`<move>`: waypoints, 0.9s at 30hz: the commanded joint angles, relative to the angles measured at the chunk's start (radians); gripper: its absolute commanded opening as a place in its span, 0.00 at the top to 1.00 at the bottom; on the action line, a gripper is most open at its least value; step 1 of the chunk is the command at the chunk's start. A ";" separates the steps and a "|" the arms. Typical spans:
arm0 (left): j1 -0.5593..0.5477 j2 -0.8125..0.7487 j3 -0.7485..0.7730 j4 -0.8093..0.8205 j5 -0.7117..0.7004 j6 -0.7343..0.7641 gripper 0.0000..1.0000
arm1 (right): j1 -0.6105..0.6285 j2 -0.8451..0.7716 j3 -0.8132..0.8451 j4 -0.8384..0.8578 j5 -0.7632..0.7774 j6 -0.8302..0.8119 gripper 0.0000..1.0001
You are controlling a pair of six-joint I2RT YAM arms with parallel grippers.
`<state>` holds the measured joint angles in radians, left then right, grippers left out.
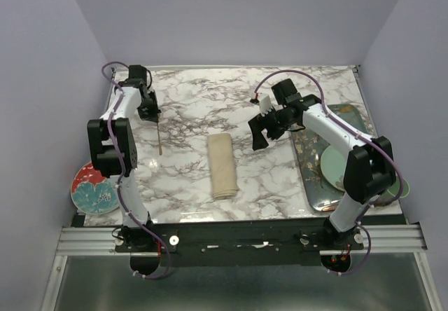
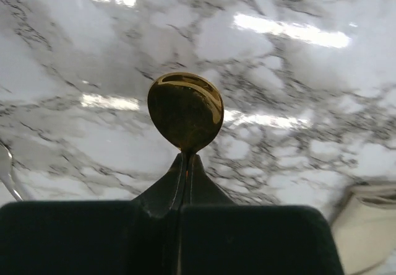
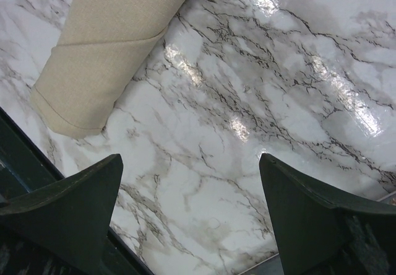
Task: Fold the napkin into a case and place the utensils inside
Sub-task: Pick up the spoon from the corner of the board, then insert the spoon at the center of the board.
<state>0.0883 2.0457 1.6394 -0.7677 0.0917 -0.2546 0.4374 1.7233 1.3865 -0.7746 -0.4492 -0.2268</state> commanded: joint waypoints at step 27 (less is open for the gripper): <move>-0.622 -0.354 -0.418 0.571 -0.386 -0.416 1.00 | -0.014 -0.159 -0.225 0.090 -0.022 0.086 0.00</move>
<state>-0.5148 1.6680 1.2476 -0.2852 -0.2081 -0.6613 0.4297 1.6184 1.1889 -0.7059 -0.4599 -0.1608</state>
